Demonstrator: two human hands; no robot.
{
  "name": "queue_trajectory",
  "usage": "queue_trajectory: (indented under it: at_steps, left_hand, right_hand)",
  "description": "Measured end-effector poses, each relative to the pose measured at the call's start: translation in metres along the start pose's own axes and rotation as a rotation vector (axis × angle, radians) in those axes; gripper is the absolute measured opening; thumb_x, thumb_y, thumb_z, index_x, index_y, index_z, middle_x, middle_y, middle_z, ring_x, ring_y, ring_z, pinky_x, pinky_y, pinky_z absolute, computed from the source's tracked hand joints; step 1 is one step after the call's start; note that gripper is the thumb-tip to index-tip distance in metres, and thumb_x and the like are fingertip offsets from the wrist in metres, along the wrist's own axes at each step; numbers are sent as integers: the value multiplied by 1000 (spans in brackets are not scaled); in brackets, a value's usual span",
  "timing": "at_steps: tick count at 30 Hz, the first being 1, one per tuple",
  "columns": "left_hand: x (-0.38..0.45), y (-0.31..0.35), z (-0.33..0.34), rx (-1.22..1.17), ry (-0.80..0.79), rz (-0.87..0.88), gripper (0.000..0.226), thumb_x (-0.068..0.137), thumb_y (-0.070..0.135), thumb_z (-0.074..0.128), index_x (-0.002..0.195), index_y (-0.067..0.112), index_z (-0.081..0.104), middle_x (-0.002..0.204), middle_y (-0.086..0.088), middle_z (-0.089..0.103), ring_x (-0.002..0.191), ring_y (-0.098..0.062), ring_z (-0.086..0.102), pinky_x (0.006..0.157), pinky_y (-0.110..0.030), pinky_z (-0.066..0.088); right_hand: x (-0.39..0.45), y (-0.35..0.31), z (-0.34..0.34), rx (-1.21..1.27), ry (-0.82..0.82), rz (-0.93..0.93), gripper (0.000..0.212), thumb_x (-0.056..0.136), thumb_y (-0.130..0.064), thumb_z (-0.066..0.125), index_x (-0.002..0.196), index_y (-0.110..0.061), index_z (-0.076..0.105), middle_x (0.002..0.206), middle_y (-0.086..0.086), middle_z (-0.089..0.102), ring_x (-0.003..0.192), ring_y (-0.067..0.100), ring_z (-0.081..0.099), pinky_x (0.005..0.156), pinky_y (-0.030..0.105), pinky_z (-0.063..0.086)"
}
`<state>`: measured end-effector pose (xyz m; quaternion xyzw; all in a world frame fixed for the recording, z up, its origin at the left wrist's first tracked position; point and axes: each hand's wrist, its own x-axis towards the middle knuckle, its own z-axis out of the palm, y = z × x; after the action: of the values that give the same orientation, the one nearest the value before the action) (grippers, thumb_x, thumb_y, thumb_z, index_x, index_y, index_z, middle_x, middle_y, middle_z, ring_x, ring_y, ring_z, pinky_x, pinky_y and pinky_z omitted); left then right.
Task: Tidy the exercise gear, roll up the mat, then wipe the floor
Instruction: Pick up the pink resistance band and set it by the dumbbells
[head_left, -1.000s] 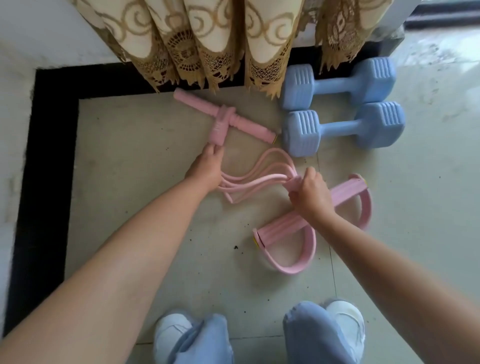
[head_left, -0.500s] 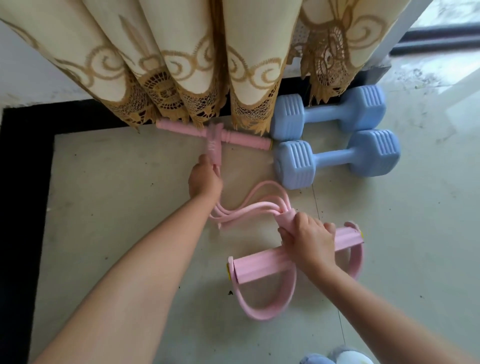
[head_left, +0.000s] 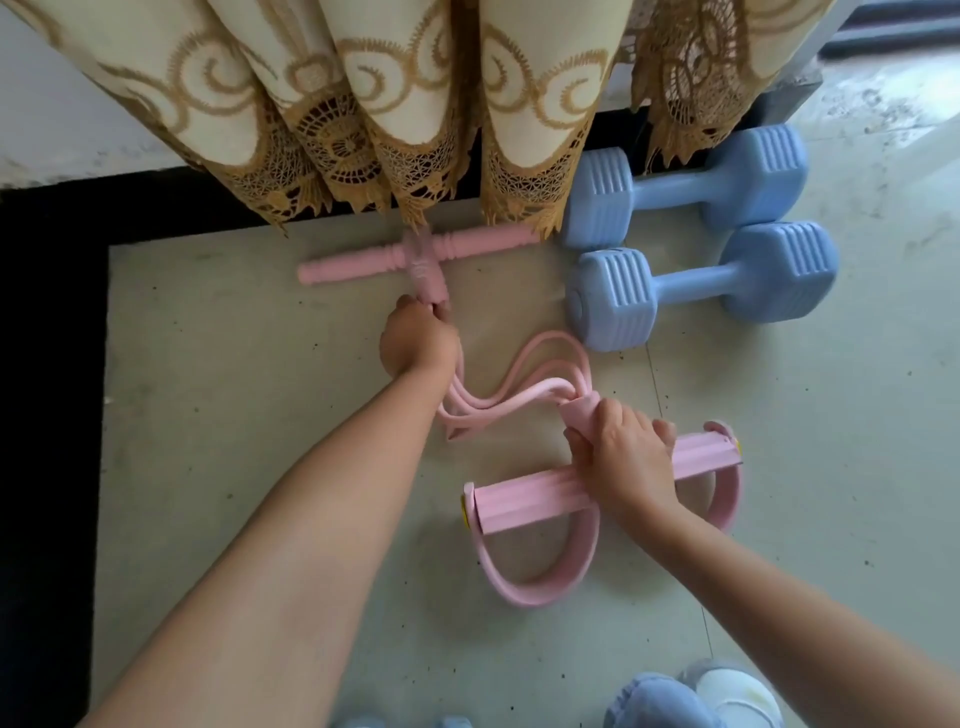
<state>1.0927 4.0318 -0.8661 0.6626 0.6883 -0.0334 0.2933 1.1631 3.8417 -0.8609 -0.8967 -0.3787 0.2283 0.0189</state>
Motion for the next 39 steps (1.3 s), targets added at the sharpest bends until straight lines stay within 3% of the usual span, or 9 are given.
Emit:
queue_trajectory:
  at_steps: [7, 12, 16, 18, 20, 26, 32, 35, 39]
  left_hand:
    - [8, 22, 0, 20, -96, 154, 34, 101, 20, 36, 127, -1, 44, 129, -20, 54, 119, -34, 53, 91, -37, 43]
    - [22, 10, -15, -60, -283, 201, 38, 102, 23, 30, 130, 5, 47, 136, -19, 51, 123, -33, 50, 96, -31, 41]
    - [31, -17, -21, -142, -429, 155, 33, 100, 16, 36, 86, 7, 64, 129, -28, 55, 120, -39, 52, 66, -23, 40]
    - [32, -25, -20, -116, -401, 136, 35, 99, 18, 37, 76, 8, 62, 122, -29, 58, 119, -40, 52, 76, -28, 41]
    - [30, -26, -24, -83, -280, 155, 37, 100, 20, 34, 91, 0, 64, 112, -27, 62, 112, -39, 54, 89, -35, 44]
    - [-9, -50, -24, 33, 96, 433, 38, 95, 15, 37, 118, -9, 57, 114, -28, 62, 104, -42, 59, 87, -41, 50]
    - [-45, -90, -13, 282, -100, 497, 52, 90, 26, 38, 116, -14, 59, 97, -28, 65, 84, -43, 64, 69, -42, 55]
    - [-49, -87, -6, 323, -157, 465, 54, 101, 26, 32, 145, -4, 26, 135, -20, 42, 122, -34, 43, 99, -37, 39]
    - [-52, -82, -11, 411, -191, 389, 58, 101, 31, 30, 150, 5, 13, 145, -14, 31, 128, -30, 36, 102, -36, 34]
  right_hand:
    - [7, -15, -4, 58, -27, -4, 31, 94, -28, 48, 108, 0, 50, 110, 16, 58, 106, 34, 51, 81, 37, 32]
    - [18, -37, -17, 146, -43, -25, 28, 95, -22, 44, 112, 1, 47, 117, 17, 56, 109, 33, 49, 87, 34, 34]
    - [45, -70, -25, 240, 4, -24, 22, 94, -13, 43, 110, 1, 48, 114, 19, 60, 106, 36, 54, 82, 38, 39]
    - [62, -81, -27, 233, 17, -19, 22, 96, -12, 40, 111, 1, 48, 116, 19, 61, 107, 36, 55, 83, 38, 42]
    - [75, -88, -28, 207, 17, -10, 24, 97, -10, 35, 115, 1, 46, 117, 20, 60, 109, 37, 55, 84, 41, 43]
    - [77, -90, -13, 154, 37, -47, 31, 98, -19, 37, 122, 1, 41, 118, 25, 57, 111, 39, 53, 84, 44, 42]
    - [66, -76, -11, 61, 15, -102, 40, 96, -26, 41, 130, -2, 40, 121, 22, 55, 112, 37, 49, 87, 44, 39]
    - [60, -66, -10, -42, 11, -149, 41, 98, -26, 36, 132, -4, 39, 124, 20, 53, 114, 36, 47, 90, 43, 37]
    - [51, -62, -15, -77, 58, -227, 37, 95, -22, 40, 123, 1, 48, 118, 23, 55, 109, 39, 50, 88, 45, 39]
